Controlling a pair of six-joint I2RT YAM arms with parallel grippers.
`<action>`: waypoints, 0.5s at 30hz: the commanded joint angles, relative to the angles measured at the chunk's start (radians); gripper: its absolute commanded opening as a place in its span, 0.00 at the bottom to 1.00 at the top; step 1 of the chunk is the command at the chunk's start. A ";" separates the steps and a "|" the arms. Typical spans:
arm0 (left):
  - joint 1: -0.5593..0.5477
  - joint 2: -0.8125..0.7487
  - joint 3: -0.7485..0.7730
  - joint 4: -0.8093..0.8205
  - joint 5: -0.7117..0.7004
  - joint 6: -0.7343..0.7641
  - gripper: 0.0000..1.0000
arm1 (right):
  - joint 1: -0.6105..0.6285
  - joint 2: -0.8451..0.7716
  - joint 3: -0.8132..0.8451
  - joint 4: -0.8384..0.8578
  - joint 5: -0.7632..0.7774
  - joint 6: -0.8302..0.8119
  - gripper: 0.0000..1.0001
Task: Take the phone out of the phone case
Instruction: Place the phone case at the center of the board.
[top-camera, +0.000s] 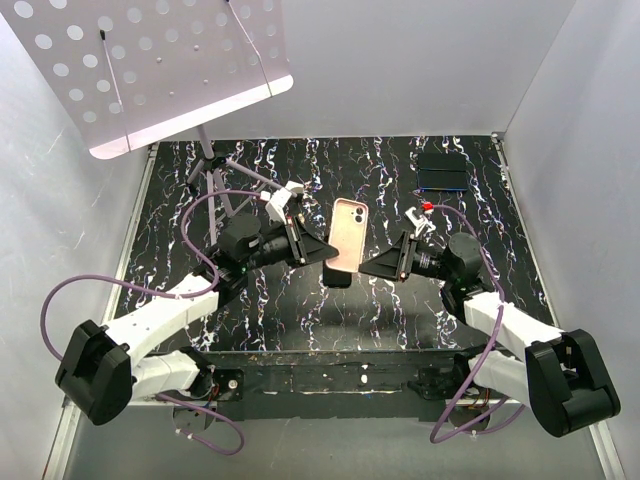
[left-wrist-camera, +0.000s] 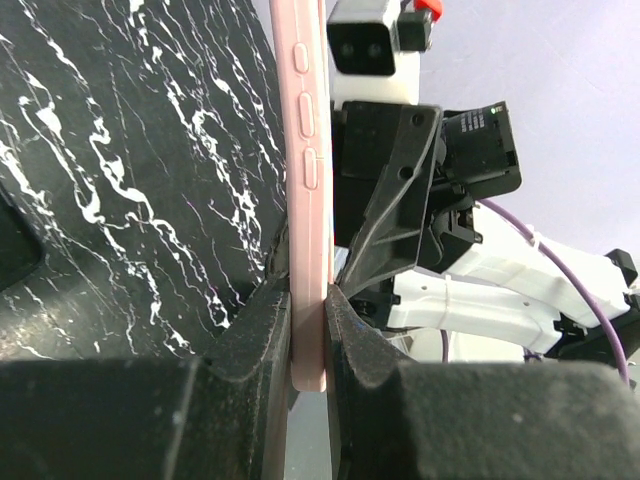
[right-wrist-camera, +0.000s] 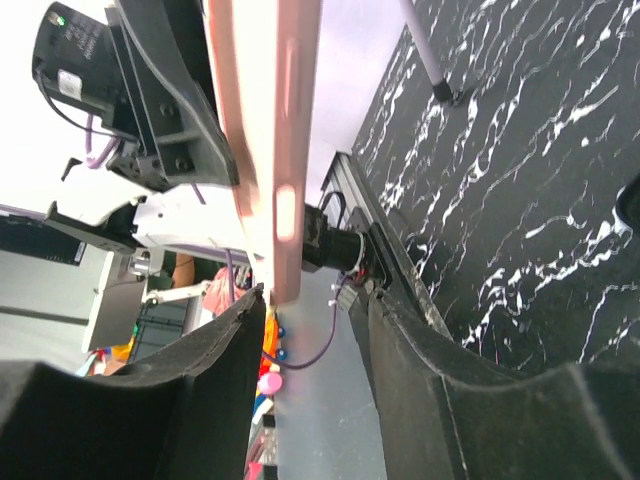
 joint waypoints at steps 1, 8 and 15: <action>-0.044 0.008 0.009 0.050 -0.010 -0.029 0.00 | 0.009 0.012 0.029 0.190 0.055 0.104 0.51; -0.070 -0.007 0.007 0.043 -0.038 -0.028 0.00 | 0.041 0.063 0.031 0.282 0.064 0.170 0.26; -0.073 -0.053 0.056 -0.204 -0.165 0.059 0.61 | 0.045 -0.005 0.098 -0.300 0.137 -0.112 0.01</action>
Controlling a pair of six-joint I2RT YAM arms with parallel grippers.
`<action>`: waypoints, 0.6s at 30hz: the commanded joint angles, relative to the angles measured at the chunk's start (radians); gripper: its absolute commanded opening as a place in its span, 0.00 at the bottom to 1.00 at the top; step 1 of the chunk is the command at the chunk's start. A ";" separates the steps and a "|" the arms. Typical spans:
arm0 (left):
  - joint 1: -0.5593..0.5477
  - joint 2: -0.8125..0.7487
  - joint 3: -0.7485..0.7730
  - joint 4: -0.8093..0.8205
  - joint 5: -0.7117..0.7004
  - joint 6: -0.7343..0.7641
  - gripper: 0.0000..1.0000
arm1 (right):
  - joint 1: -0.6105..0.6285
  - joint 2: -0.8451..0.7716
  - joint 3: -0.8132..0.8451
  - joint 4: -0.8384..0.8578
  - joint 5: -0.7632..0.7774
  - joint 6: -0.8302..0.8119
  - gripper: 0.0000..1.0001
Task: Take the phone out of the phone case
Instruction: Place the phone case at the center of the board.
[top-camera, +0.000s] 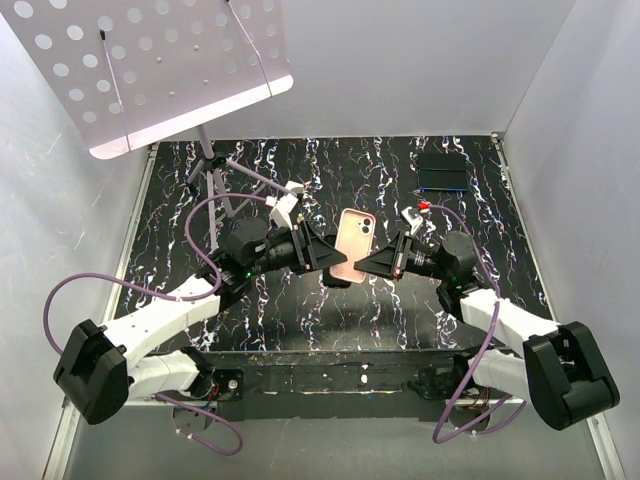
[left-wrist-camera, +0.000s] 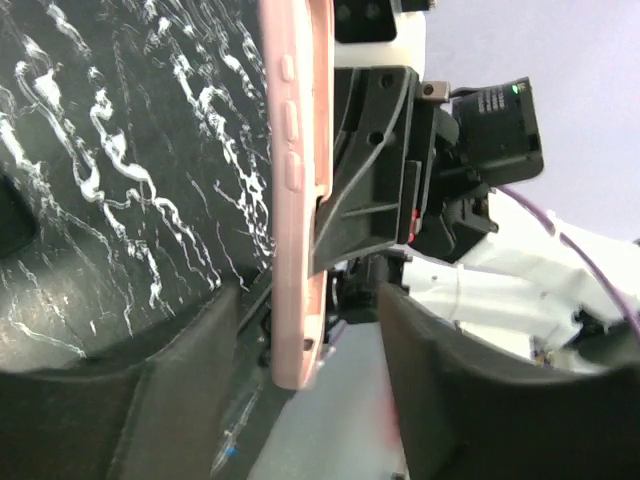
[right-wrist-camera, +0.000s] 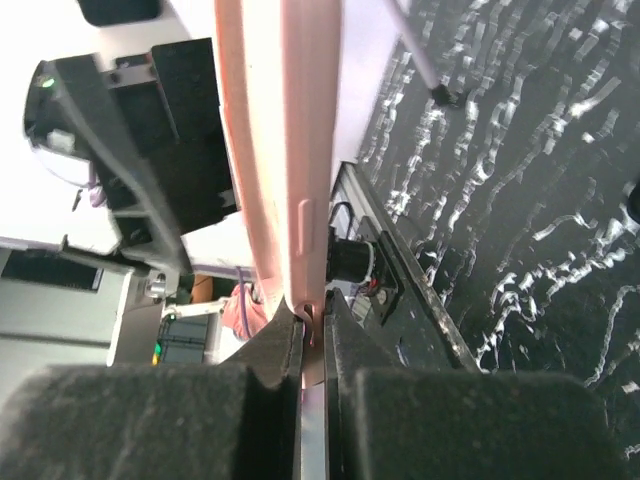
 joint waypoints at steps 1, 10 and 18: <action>-0.007 -0.086 0.064 -0.267 -0.181 0.086 0.69 | 0.007 -0.063 0.171 -0.674 0.153 -0.358 0.01; -0.005 -0.185 0.114 -0.483 -0.383 0.242 0.85 | -0.033 0.210 0.532 -1.474 0.476 -0.845 0.01; -0.005 -0.221 0.102 -0.483 -0.360 0.268 0.85 | -0.033 0.423 0.649 -1.496 0.441 -0.916 0.01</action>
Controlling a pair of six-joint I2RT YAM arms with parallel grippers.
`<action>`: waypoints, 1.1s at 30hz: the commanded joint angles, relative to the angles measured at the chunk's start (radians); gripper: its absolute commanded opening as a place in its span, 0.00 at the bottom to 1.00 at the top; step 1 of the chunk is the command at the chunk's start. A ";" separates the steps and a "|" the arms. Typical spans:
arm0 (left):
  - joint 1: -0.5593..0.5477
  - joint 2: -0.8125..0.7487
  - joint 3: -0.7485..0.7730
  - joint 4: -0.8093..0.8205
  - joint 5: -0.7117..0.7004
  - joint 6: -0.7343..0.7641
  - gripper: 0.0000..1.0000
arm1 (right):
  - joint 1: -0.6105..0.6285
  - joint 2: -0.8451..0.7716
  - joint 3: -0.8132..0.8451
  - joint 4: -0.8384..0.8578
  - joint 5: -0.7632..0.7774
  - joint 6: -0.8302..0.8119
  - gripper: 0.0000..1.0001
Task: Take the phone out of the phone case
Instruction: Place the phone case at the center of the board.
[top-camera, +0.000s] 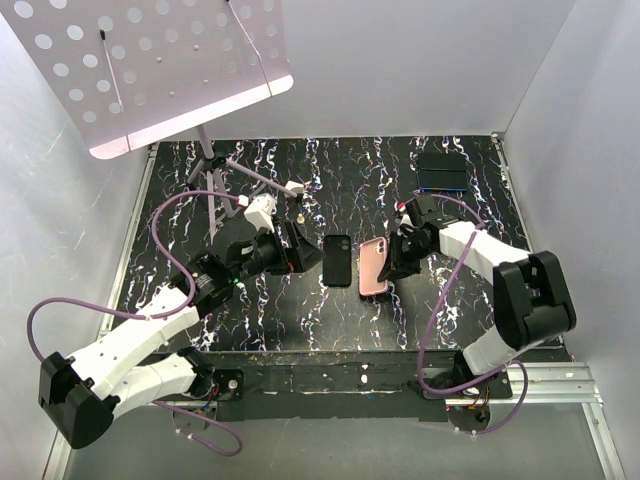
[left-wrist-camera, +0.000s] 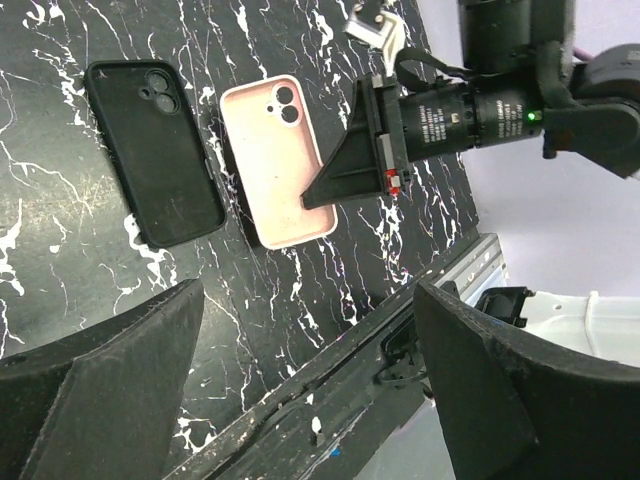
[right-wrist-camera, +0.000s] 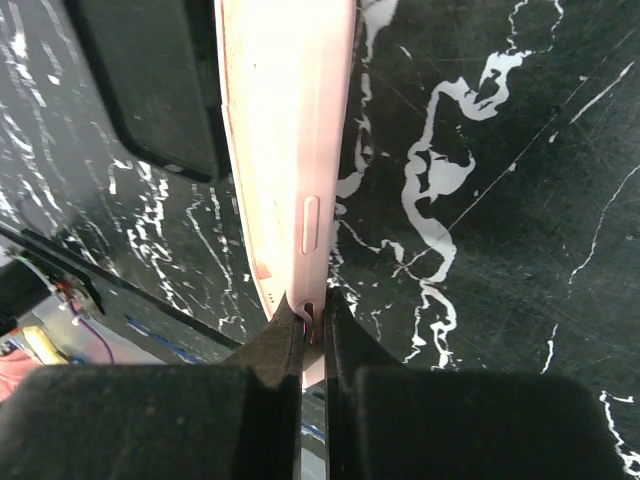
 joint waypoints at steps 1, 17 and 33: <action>-0.001 -0.053 0.009 -0.021 -0.019 0.040 0.85 | 0.002 0.060 0.085 -0.040 -0.043 -0.091 0.01; -0.001 -0.052 -0.011 0.013 0.017 0.023 0.83 | 0.002 0.235 0.145 0.086 -0.053 -0.020 0.01; 0.001 -0.050 -0.022 0.025 0.021 0.019 0.83 | -0.007 0.312 0.211 0.110 0.025 0.009 0.01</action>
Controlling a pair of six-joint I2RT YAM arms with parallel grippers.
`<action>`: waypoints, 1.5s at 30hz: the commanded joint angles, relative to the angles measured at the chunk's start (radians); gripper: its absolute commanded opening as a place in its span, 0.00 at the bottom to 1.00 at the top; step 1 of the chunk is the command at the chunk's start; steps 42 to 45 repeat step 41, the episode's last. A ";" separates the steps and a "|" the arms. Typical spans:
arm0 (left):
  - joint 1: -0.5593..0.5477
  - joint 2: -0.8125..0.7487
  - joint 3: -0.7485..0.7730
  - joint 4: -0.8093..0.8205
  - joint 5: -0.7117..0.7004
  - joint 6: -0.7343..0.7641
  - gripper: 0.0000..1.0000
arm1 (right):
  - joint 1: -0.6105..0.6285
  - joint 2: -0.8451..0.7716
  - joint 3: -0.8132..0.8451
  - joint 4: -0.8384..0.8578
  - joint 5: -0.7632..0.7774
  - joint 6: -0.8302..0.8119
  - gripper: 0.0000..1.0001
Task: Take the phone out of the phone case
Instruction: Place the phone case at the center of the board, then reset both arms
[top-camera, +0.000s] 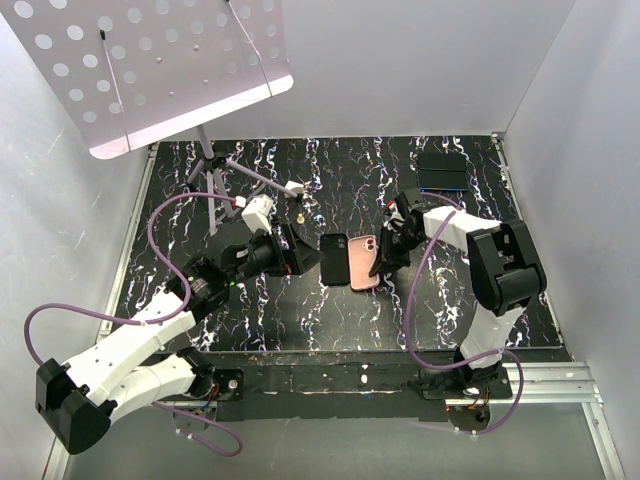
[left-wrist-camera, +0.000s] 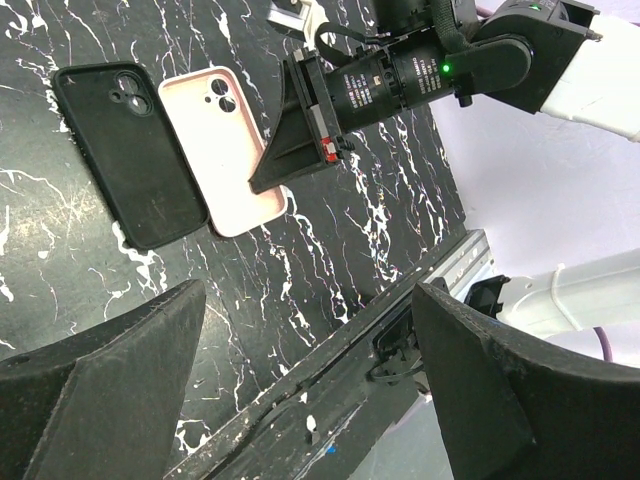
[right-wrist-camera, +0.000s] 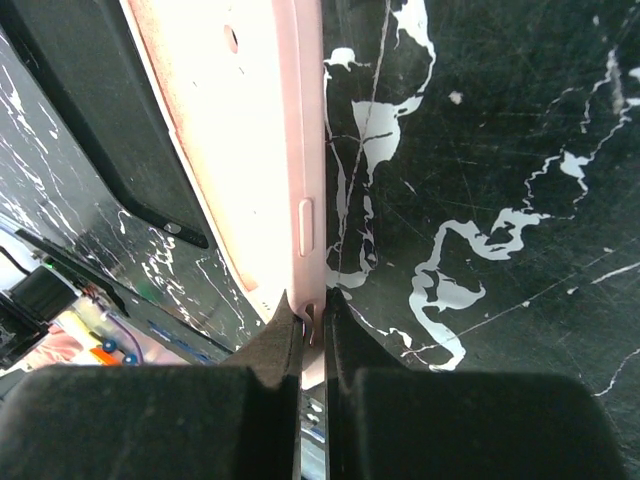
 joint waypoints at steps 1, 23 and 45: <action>0.001 -0.008 -0.003 0.014 0.005 0.007 0.83 | -0.001 0.038 0.062 0.120 0.087 0.018 0.02; -0.010 -0.119 0.121 0.055 -0.081 0.309 0.84 | 0.020 -1.058 -0.255 0.133 0.414 -0.093 0.87; -0.010 -0.462 0.104 0.204 -0.315 0.542 0.98 | 0.020 -1.697 -0.330 0.183 0.645 -0.160 0.89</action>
